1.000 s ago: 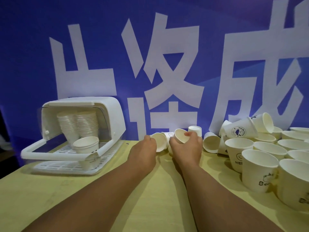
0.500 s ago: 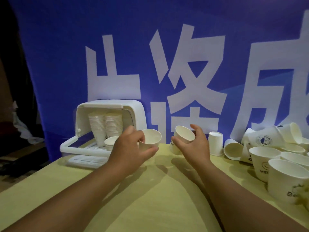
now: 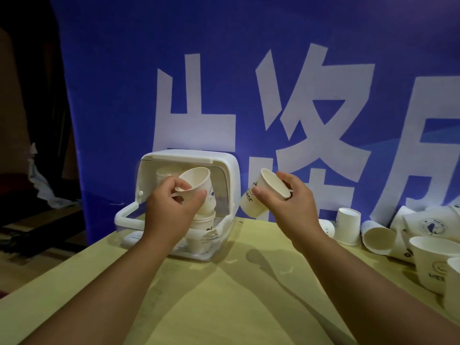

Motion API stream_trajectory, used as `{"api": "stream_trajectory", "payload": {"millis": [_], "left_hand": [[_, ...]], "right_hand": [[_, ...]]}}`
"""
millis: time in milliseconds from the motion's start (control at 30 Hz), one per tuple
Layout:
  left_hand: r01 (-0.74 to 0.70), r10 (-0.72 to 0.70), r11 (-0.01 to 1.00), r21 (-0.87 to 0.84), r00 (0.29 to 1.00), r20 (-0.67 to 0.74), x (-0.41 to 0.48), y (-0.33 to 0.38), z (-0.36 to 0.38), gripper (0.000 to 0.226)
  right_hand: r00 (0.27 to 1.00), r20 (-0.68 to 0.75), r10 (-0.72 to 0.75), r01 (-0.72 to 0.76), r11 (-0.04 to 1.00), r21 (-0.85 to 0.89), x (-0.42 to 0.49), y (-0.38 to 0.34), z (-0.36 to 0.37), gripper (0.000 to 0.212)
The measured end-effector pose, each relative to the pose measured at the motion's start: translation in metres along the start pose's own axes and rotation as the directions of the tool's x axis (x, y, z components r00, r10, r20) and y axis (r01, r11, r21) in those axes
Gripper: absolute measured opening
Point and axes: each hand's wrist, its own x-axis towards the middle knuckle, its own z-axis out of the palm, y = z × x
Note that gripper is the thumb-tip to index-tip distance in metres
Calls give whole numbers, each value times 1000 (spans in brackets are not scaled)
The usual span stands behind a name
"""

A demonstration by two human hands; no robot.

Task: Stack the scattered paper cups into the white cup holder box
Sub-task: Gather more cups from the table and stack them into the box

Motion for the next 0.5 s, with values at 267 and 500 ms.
{"api": "stream_trajectory", "payload": {"millis": [267,500], "left_hand": [[14,-12,999,-43,999,50,7,-10,-3,54],[16,-74,976,215,961,265,8,-21,4,78]], "right_hand": [[1000,-25,12,-7,987,159,16,-32,58,80],[1000,-14,0,2,990,144,13,-24,72,76]]}}
